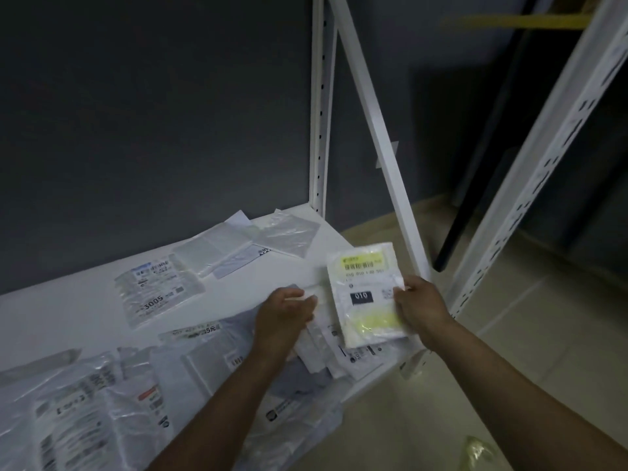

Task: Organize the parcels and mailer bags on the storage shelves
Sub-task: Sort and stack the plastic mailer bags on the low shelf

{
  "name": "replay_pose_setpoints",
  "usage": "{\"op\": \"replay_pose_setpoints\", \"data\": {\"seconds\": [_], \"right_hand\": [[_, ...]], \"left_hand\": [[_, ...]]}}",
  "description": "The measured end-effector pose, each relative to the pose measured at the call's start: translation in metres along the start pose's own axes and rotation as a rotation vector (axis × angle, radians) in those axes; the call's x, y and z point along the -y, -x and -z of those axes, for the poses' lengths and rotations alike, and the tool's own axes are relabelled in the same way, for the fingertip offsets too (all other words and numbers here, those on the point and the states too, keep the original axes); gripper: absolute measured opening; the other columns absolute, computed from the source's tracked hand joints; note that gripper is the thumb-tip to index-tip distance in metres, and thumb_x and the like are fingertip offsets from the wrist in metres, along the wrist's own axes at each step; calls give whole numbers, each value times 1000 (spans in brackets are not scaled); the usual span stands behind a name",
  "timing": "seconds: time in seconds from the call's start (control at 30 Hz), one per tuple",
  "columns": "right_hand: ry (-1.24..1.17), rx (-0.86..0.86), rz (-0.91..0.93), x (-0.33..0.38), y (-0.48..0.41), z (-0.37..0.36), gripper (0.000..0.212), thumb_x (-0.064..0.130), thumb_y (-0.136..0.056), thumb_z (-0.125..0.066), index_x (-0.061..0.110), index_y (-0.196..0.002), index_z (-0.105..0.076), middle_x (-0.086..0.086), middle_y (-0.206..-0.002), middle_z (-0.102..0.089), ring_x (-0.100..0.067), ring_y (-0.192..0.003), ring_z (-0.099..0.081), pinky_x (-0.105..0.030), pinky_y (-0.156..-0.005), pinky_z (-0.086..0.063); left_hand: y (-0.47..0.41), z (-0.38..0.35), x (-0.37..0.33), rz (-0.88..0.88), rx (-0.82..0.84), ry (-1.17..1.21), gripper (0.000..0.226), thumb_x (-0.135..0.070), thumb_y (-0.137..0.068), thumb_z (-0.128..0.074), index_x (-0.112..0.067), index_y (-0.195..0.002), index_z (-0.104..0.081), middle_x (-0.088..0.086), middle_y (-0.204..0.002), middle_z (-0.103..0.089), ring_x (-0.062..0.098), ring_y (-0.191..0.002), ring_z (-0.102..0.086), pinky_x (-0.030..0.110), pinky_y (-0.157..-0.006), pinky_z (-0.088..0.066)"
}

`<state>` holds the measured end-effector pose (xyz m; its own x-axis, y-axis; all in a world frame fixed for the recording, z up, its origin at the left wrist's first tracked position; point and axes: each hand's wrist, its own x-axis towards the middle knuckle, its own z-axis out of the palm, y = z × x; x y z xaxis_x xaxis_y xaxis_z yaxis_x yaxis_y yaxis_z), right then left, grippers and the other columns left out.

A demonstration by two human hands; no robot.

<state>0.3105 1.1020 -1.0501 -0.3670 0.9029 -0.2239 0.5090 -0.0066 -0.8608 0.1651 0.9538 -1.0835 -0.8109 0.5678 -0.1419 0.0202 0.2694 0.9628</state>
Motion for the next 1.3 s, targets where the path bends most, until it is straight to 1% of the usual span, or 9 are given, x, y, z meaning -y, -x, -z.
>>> {"op": "replay_pose_setpoints", "data": {"seconds": [0.13, 0.23, 0.37, 0.57, 0.73, 0.97, 1.03, 1.13, 1.3], "right_hand": [[437, 60, 168, -26, -26, -7, 35, 11, -96, -46, 11, -131, -53, -12, -115, -64, -27, -99, -59, -23, -78, -38], [607, 22, 356, -39, -39, -17, 43, 22, -97, -45, 17, -139, -47, -13, -123, -60, -30, -112, -56, -31, -93, -42], [870, 202, 603, -45, -47, -34, 77, 71, -87, -5, 35, -137, -49, 3, -147, -46, -16, -141, -31, -31, -114, -26], [877, 387, 513, -41, -40, -40, 58, 64, -90, -43, 46, -144, -33, 6, -160, -18, -12, -146, -16, -28, -114, -19], [858, 358, 523, -50, -41, -44, 60, 68, -87, -44, 50, -143, -32, 10, -160, -16, -10, -146, -14, -32, -116, -19], [844, 354, 522, -50, -39, -43, 60, 63, -90, -46, 44, -145, -34, 5, -160, -17, -12, -147, -13, -30, -117, -16], [787, 325, 539, -44, -34, -42, 60, 63, -90, -44, 37, -144, -39, 2, -158, -25, -15, -146, -17, -25, -115, -14], [646, 249, 595, -32, -25, -43, 78, 68, -80, -24, 24, -139, -50, 0, -149, -42, -16, -141, -29, -25, -114, -18], [-118, 213, 262, 5, 0, -38, 51, 38, -90, -62, 26, -137, -45, 12, -130, -52, -5, -113, -52, -15, -83, -44]], "left_hand": [[-27, 7, 15, -242, -105, -314, 33, -36, -74, -54, -13, -91, -70, -7, -87, -65, 11, -85, -59, 19, -74, -38], [-61, 11, 23, -277, -62, -482, 19, -26, -86, -63, -17, -102, -67, -1, -97, -69, 19, -93, -64, 28, -82, -46], [-110, 7, 24, -386, -68, -842, 43, -34, -91, -60, -16, -130, -56, 7, -132, -55, 26, -124, -45, 33, -102, -35], [-169, -16, 22, -374, 79, -1091, 73, -55, -92, -49, -15, -150, -30, 8, -159, -21, 23, -146, -16, 34, -117, -14], [-198, -31, 25, -378, 41, -1194, 70, -61, -91, -43, -10, -139, -42, 14, -143, -43, 30, -132, -39, 42, -108, -34], [-170, -30, 5, -459, 25, -1288, 23, -11, -92, -50, -3, -111, -61, 14, -111, -59, 32, -100, -60, 36, -82, -47], [-158, -19, 2, -541, -67, -1129, 14, -11, -90, -56, -5, -102, -61, 13, -101, -64, 31, -90, -62, 34, -72, -45], [-126, -4, -12, -557, -217, -474, 15, -15, -94, -55, -8, -102, -65, 3, -87, -67, 22, -79, -62, 26, -65, -40], [-58, 4, -45, -286, -1, 174, 27, -10, -96, -53, -24, -117, -60, -10, -94, -69, -2, -76, -67, 9, -61, -49]]}}
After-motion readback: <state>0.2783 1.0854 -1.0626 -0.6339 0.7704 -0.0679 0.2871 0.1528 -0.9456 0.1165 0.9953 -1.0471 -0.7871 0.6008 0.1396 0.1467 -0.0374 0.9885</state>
